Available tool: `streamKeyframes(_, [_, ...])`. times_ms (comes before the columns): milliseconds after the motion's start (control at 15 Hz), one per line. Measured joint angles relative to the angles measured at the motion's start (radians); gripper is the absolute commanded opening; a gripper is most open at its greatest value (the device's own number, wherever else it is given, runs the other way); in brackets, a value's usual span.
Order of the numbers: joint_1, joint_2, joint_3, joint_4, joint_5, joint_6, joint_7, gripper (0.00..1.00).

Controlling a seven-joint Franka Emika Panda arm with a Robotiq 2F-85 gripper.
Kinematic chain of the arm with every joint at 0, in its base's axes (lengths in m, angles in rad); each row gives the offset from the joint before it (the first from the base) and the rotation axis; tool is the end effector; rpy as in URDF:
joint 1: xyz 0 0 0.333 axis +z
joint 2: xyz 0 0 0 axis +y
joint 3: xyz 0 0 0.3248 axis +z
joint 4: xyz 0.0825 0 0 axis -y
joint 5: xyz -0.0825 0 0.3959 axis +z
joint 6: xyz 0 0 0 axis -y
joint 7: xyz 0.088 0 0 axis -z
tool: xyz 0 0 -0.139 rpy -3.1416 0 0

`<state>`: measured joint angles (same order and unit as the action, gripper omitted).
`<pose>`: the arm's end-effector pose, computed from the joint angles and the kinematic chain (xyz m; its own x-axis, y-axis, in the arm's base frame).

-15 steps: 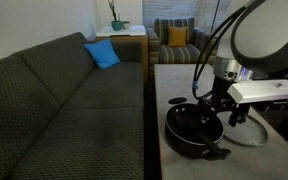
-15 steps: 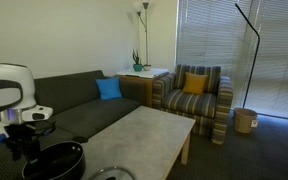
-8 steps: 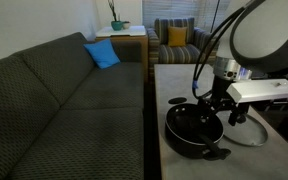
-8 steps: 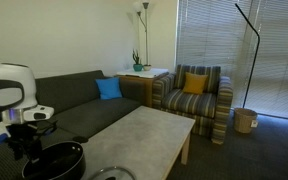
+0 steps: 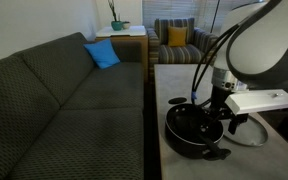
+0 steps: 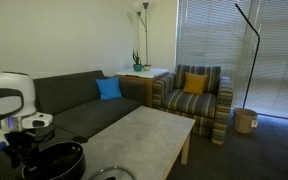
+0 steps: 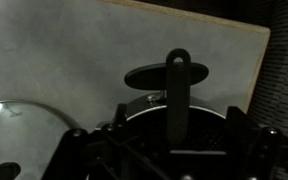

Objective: Move the serving spoon from the pot to the table

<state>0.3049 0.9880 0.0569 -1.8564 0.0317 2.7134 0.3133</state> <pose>0.5423 0.2086 -0.0600 0.9898 -0.0027 -0.1423 -0.0046 -0.9999 -0.0135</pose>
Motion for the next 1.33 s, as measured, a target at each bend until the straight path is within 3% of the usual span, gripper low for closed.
streamKeyframes(1333, [0.041, 0.159, -0.001, 0.135, -0.001, -0.076, -0.005, 1.00])
